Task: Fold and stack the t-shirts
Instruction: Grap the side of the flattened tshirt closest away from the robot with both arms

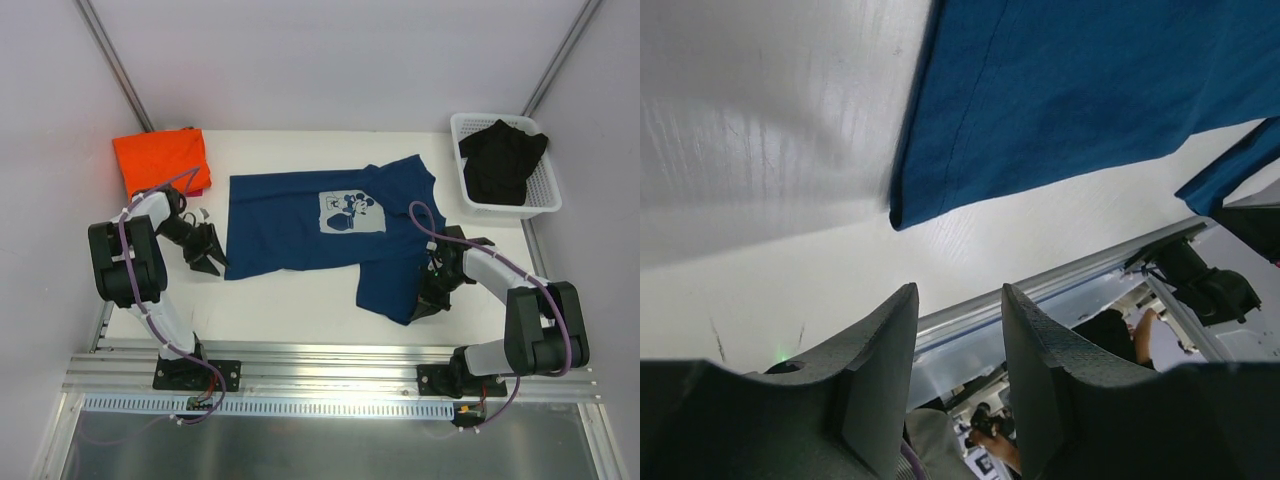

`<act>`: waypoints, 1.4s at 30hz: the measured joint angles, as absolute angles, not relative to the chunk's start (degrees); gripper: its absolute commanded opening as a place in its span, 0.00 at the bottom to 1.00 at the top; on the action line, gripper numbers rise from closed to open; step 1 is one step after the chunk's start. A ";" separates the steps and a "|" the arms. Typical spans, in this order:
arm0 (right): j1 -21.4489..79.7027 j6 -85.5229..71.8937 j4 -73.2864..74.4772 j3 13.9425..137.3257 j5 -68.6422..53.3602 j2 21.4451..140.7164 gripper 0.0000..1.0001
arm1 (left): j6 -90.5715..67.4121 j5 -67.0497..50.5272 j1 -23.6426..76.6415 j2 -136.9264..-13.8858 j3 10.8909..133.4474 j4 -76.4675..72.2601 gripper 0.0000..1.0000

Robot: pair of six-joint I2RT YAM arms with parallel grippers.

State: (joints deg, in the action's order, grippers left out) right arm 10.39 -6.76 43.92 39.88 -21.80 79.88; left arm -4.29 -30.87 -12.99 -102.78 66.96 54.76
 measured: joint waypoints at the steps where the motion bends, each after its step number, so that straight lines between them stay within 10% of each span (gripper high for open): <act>1: 10.39 -6.76 43.92 39.88 -21.78 79.85 0.02 | -4.49 -31.20 -13.13 -103.13 66.78 54.74 0.39; 20: 9.93 -6.22 43.90 39.92 -21.47 79.85 0.01 | -6.22 -31.51 -13.98 -111.35 67.42 53.34 0.36; 42: 8.12 -4.89 43.75 39.97 -20.82 79.88 0.01 | -6.90 -31.70 -13.98 -112.44 68.23 52.71 0.00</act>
